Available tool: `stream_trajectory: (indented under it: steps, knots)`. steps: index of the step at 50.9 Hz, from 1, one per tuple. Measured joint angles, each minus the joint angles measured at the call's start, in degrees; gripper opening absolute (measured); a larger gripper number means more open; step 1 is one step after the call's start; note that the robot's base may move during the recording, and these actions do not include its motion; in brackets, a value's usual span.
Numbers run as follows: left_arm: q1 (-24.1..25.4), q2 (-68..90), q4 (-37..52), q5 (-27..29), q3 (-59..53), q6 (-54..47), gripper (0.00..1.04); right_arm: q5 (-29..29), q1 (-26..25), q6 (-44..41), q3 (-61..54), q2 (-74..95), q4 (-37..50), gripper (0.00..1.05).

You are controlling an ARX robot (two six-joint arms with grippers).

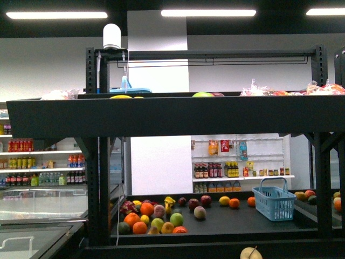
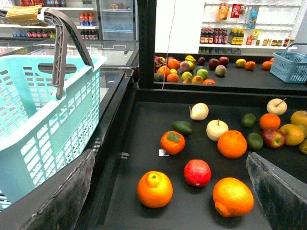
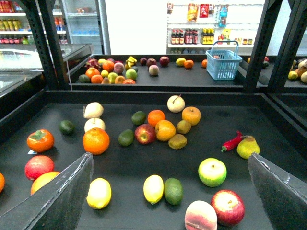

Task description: Pick lemon from shelf

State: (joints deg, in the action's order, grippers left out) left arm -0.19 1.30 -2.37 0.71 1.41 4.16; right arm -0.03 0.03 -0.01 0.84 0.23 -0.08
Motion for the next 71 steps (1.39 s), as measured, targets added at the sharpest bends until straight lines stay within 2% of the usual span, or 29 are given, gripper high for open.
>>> stream_trajectory:
  steps: [3, 8, 13, 17, 31, 41, 52, 71]
  knots:
    - [1.42, 5.57, 0.33, -2.25, 1.79, 7.98, 0.97, 0.02, 0.0, 0.0, 0.0, -0.02, 0.0, 0.97]
    - [5.38, 17.31, 7.17, -7.13, 6.67, 23.8, 0.97, -0.02, 0.0, 0.0, 0.0, -0.02, 0.0, 0.97]
    - [10.84, 35.1, 15.8, -14.56, 16.7, 40.61, 0.97, -0.02, 0.0, 0.0, 0.0, -0.02, 0.0, 0.97]
    - [15.43, 47.41, 17.55, -18.53, 24.96, 50.14, 0.97, -0.02, 0.0, 0.0, 0.0, -0.02, 0.0, 0.97]
    - [23.54, 74.23, 15.08, -20.48, 48.92, 64.57, 0.97, -0.02, 0.0, 0.0, 0.0, -0.02, 0.0, 0.97]
    - [27.36, 87.21, 4.04, -21.44, 69.75, 67.65, 0.97, -0.02, 0.0, 0.0, 0.0, 0.0, 0.0, 0.97]
    - [31.12, 95.41, -5.35, -21.7, 78.73, 64.02, 0.97, -0.02, 0.0, 0.0, 0.0, -0.02, 0.0, 0.97]
    - [31.85, 107.34, -4.85, -20.33, 89.94, 62.58, 0.97, -0.02, 0.0, 0.0, 0.0, -0.02, 0.0, 0.97]
